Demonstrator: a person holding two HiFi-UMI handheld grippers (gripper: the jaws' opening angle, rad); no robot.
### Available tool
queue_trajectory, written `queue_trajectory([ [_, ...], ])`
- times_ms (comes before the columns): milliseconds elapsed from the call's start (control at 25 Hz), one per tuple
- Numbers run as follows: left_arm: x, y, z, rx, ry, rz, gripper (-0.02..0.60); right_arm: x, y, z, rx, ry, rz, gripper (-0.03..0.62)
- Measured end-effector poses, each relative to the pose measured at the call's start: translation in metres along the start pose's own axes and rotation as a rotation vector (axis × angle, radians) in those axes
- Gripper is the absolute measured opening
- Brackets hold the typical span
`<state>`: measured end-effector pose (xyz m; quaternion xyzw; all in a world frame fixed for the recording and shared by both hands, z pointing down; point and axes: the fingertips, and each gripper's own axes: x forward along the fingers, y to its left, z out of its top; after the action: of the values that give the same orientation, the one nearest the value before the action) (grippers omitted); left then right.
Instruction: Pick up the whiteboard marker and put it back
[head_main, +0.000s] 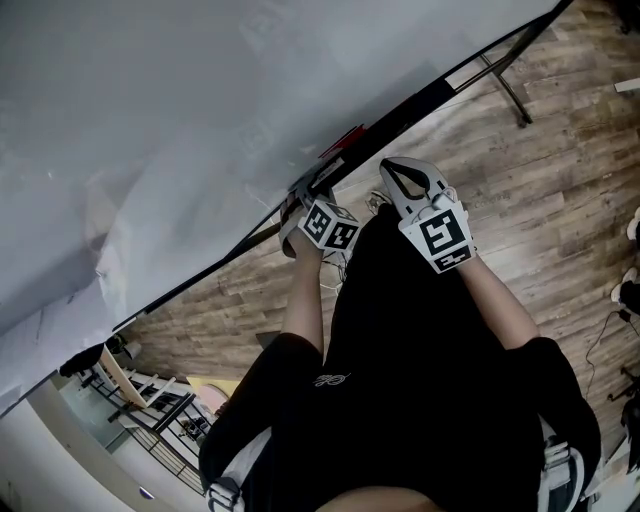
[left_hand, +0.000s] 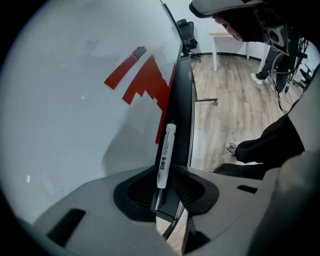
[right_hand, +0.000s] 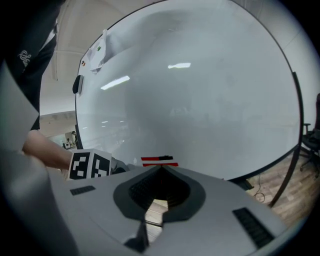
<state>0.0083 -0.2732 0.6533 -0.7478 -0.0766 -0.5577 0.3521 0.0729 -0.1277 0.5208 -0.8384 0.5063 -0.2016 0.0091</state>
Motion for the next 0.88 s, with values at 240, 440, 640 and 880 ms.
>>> queue_trajectory([
  [240, 0.003, 0.0, -0.001, 0.053, 0.035, 0.021, 0.08, -0.007, -0.004, -0.002, 0.006, 0.002, -0.001, 0.003],
  [440, 0.004, 0.0, -0.004, 0.045, 0.051, 0.031, 0.074, -0.013, -0.005, -0.001, 0.003, -0.001, -0.002, 0.003],
  [640, -0.003, 0.001, 0.0, 0.01, 0.026, 0.036, 0.069, -0.022, -0.009, 0.001, -0.004, -0.005, 0.005, 0.003],
  [880, -0.02, -0.006, 0.005, -0.063, -0.032, 0.052, 0.067, -0.029, -0.01, 0.0, -0.008, -0.001, 0.021, 0.003],
])
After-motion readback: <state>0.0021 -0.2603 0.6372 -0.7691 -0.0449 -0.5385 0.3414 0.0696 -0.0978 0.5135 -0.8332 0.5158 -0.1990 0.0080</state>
